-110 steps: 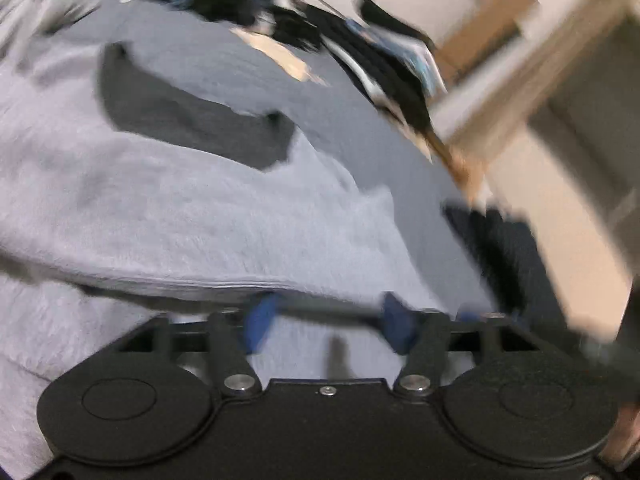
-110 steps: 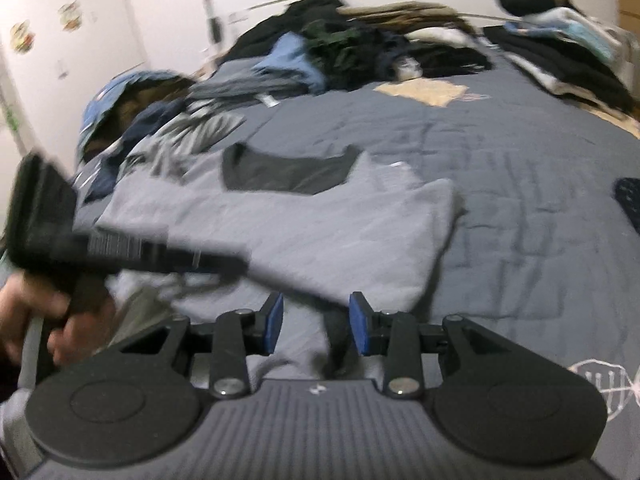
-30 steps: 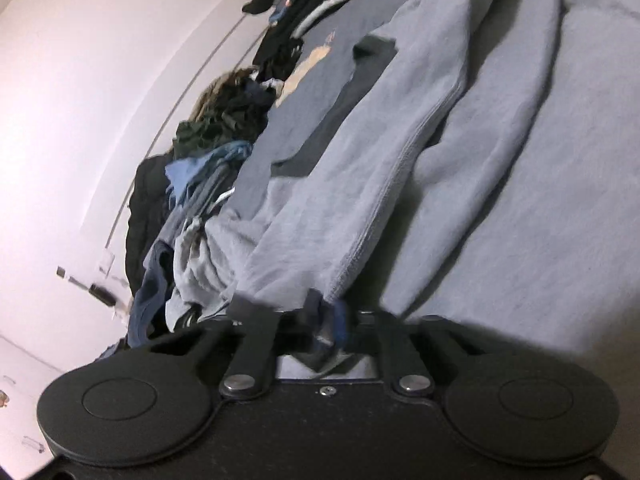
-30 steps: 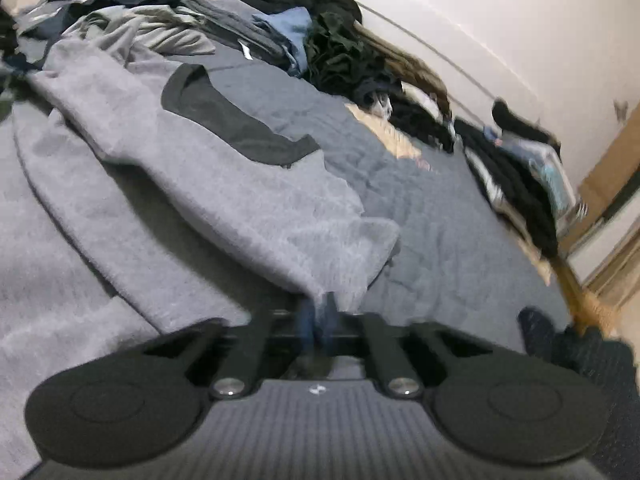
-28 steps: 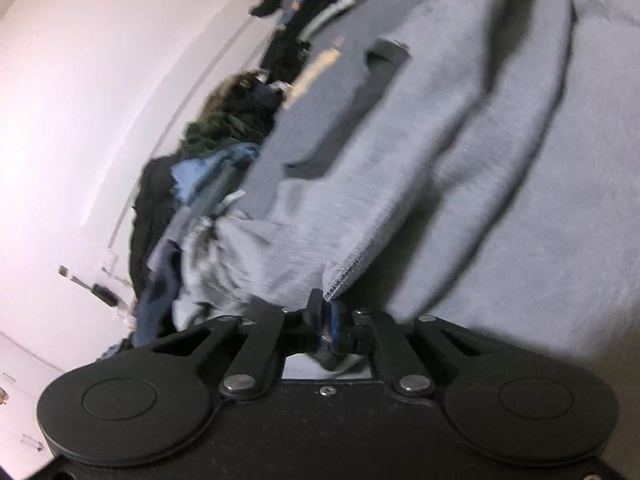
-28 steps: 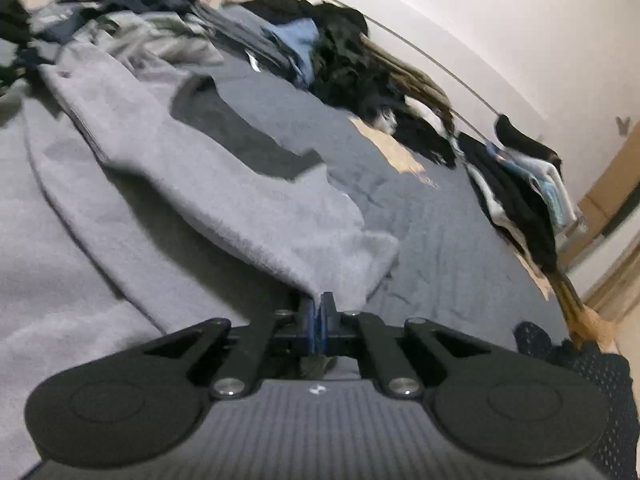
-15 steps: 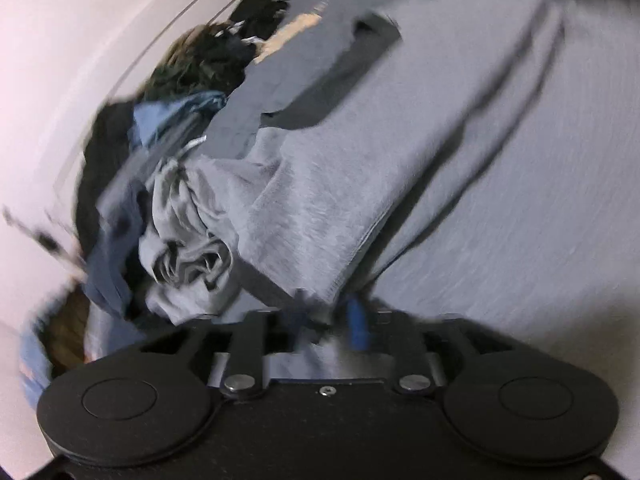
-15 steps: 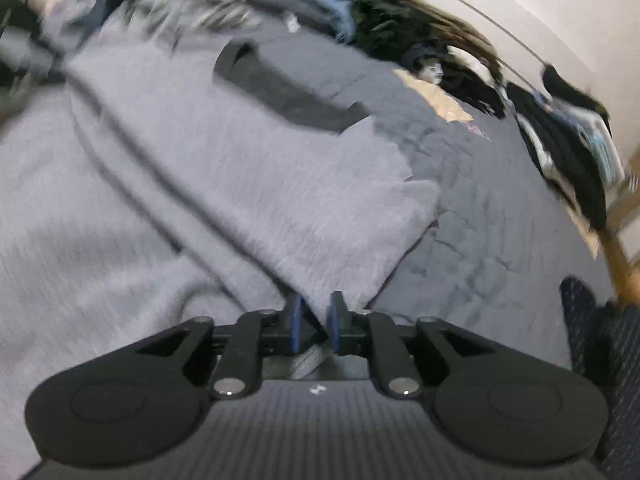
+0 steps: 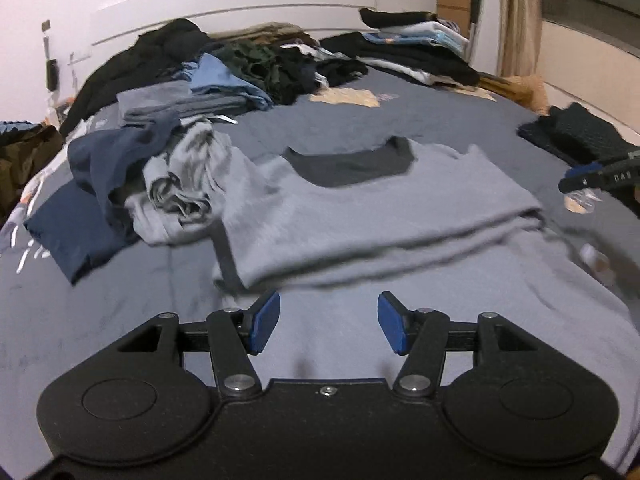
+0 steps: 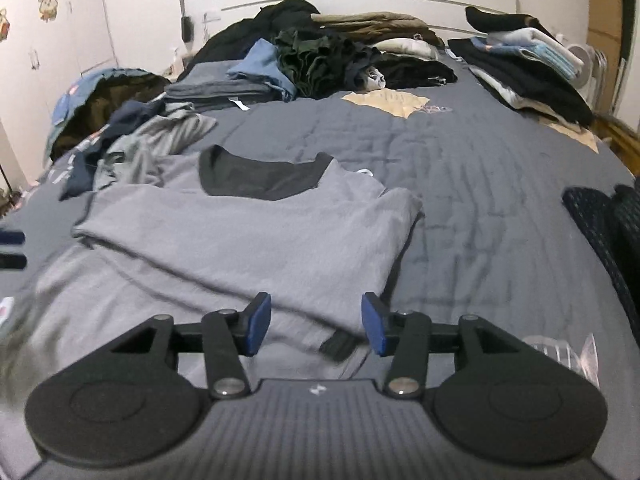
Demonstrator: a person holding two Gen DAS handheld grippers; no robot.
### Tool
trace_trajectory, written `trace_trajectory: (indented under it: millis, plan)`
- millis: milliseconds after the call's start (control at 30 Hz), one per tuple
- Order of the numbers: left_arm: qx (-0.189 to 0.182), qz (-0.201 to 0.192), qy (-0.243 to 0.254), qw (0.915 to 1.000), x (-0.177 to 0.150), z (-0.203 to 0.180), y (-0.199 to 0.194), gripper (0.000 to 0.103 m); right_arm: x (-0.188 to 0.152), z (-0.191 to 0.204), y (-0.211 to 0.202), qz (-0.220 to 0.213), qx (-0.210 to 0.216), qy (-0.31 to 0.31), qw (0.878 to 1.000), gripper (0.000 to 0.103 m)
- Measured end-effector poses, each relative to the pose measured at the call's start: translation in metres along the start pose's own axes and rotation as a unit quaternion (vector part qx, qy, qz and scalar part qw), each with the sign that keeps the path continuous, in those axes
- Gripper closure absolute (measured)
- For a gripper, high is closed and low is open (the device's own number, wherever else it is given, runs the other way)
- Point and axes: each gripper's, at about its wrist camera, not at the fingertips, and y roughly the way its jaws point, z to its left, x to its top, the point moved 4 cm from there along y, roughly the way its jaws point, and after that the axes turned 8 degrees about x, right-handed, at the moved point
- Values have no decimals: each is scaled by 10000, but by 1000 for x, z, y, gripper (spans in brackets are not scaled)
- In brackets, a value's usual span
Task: Fold clothes
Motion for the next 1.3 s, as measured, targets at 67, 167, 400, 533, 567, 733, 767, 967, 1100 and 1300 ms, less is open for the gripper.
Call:
trace_trajectory:
  millis: [67, 167, 400, 533, 567, 733, 767, 967, 1100, 1300]
  plan:
    - [-82, 22, -125, 9999, -10, -5, -19, 49, -12, 8, -21, -62, 34, 145, 9999, 51]
    - [-228, 112, -398, 9989, -28, -8, -43, 48, -48, 17, -46, 127, -61, 417, 9990, 48]
    - [-190, 709, -606, 9955, -83, -8, -70, 45, -142, 35, -76, 694, -429, 983, 9918, 46]
    - [-120, 984, -688, 9927, -114, -7, -82, 45, -188, 51, -81, 952, -493, 1050, 9887, 45]
    - [-113, 1027, -760, 9917, -121, -5, -86, 45, -194, 55, -82, 959, -496, 1080, 9883, 45]
    - [-2, 1338, -1034, 9856, -156, 2, -98, 45, -225, 56, -89, 1020, -617, 1348, 9837, 45]
    - [52, 1421, -1042, 9843, -164, 2, -99, 45, -228, 57, -90, 1020, -707, 1362, 9829, 45]
    - [60, 1679, -1113, 9795, -187, 4, -100, 45, -238, 57, -93, 874, -771, 1622, 9799, 45]
    - [-44, 1855, -1136, 9760, -196, 3, -99, 63, -240, 70, -92, 867, -612, 1552, 9822, 45]
    - [33, 2173, -1277, 9677, -204, 6, -87, 75, -241, 77, -84, 914, -569, 1552, 9820, 56]
